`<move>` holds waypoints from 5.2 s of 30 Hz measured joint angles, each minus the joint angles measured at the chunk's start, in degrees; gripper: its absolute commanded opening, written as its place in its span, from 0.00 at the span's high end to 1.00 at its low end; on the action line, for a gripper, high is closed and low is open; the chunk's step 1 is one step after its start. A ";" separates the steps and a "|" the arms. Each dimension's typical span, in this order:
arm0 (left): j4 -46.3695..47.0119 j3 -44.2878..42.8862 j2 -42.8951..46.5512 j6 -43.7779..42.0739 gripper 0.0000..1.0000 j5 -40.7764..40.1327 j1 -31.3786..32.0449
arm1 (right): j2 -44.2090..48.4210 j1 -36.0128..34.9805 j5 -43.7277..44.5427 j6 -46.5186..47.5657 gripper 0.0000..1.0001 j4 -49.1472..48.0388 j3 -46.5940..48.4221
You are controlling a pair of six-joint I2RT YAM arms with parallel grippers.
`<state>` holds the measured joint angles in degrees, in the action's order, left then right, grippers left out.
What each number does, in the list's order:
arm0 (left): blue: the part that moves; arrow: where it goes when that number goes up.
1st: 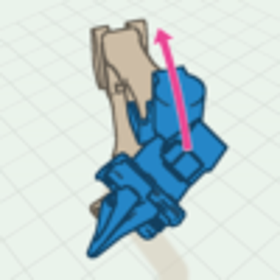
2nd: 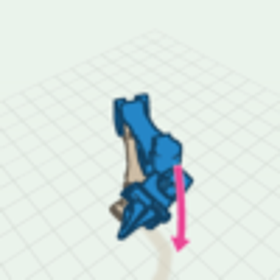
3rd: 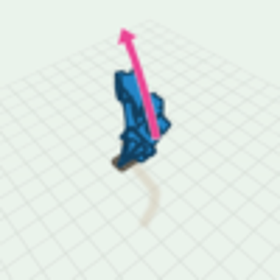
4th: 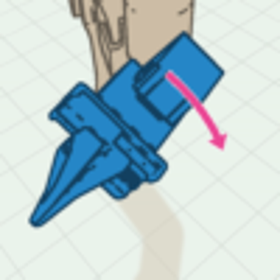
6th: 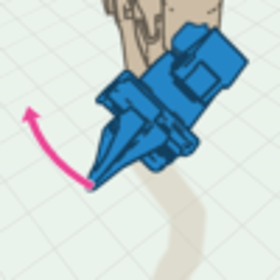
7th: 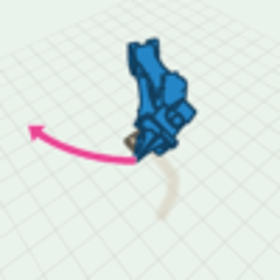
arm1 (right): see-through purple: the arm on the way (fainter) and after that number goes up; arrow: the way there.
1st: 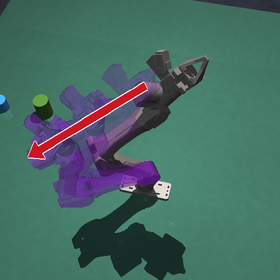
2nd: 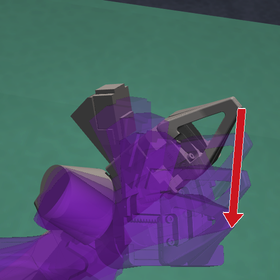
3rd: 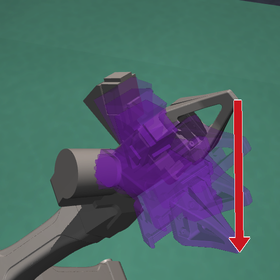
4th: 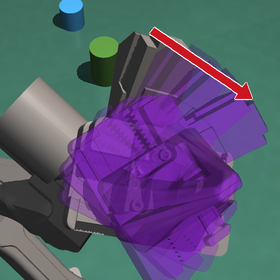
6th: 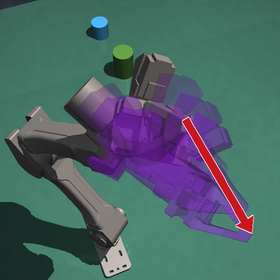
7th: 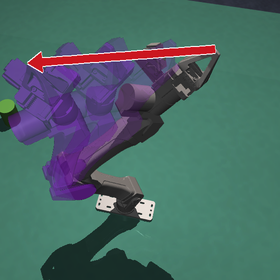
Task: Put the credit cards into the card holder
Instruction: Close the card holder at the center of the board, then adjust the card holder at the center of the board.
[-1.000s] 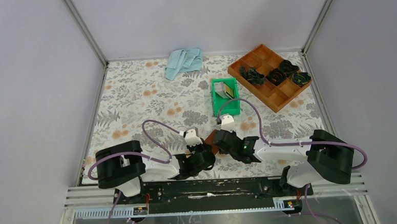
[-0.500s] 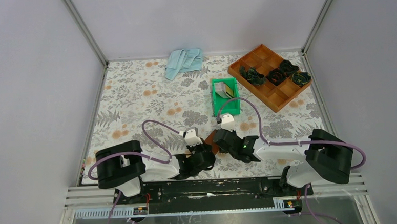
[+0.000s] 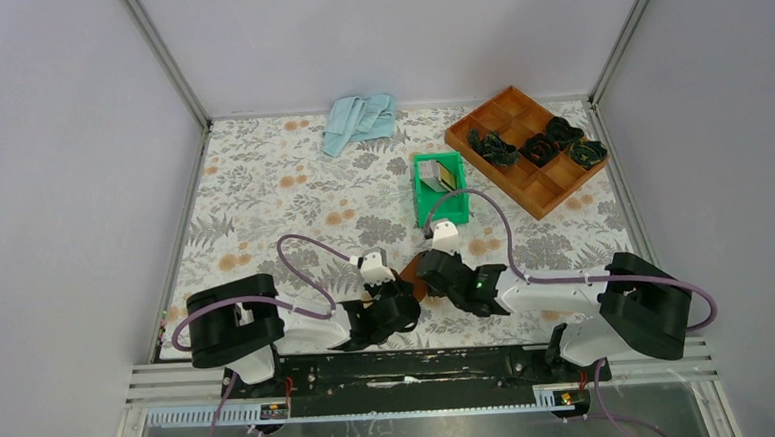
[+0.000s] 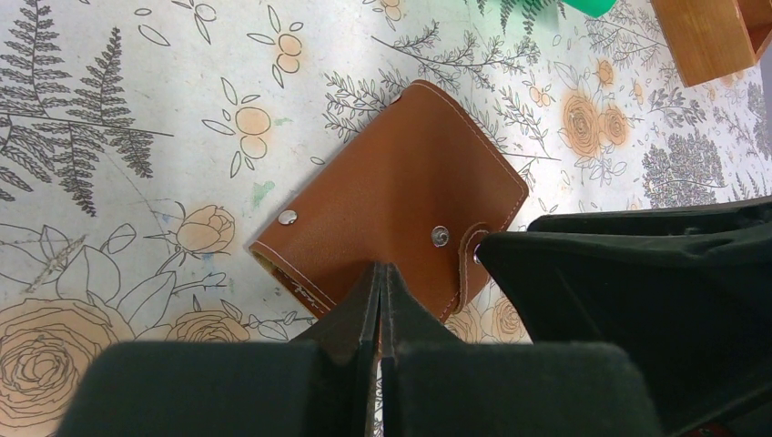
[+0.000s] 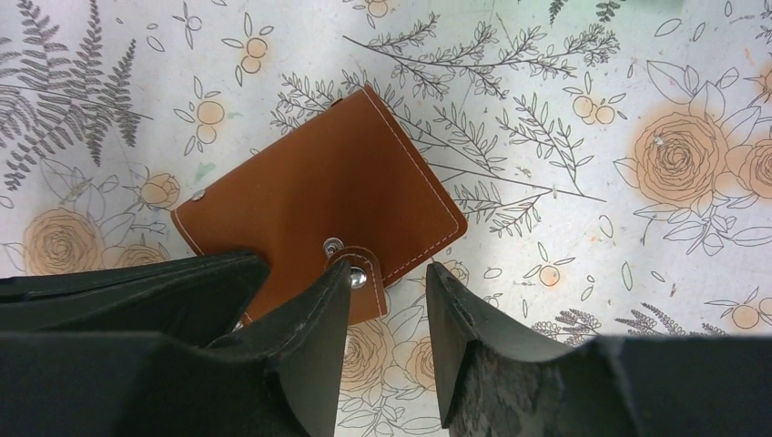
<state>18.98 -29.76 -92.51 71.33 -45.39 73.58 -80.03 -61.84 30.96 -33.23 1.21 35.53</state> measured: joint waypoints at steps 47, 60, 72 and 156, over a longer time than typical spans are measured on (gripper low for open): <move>-0.48 0.07 0.33 0.22 1.00 0.04 0.00 | -1.03 0.04 0.39 -0.87 0.57 0.61 -0.44; -9.73 3.13 9.75 1.20 0.80 -1.79 0.15 | -0.44 0.04 1.01 -0.92 0.57 1.11 -0.15; -13.11 3.10 12.17 0.74 0.70 -7.41 0.02 | 2.14 0.04 1.38 -1.46 0.65 2.38 -0.98; -4.66 7.93 16.70 -5.51 0.48 0.26 0.57 | -4.57 9.68 -5.95 14.45 0.61 0.31 8.61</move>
<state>14.33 -21.82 -75.81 65.82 -45.12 74.15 -84.60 -52.16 25.02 -18.79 1.52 44.14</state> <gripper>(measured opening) 0.475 0.386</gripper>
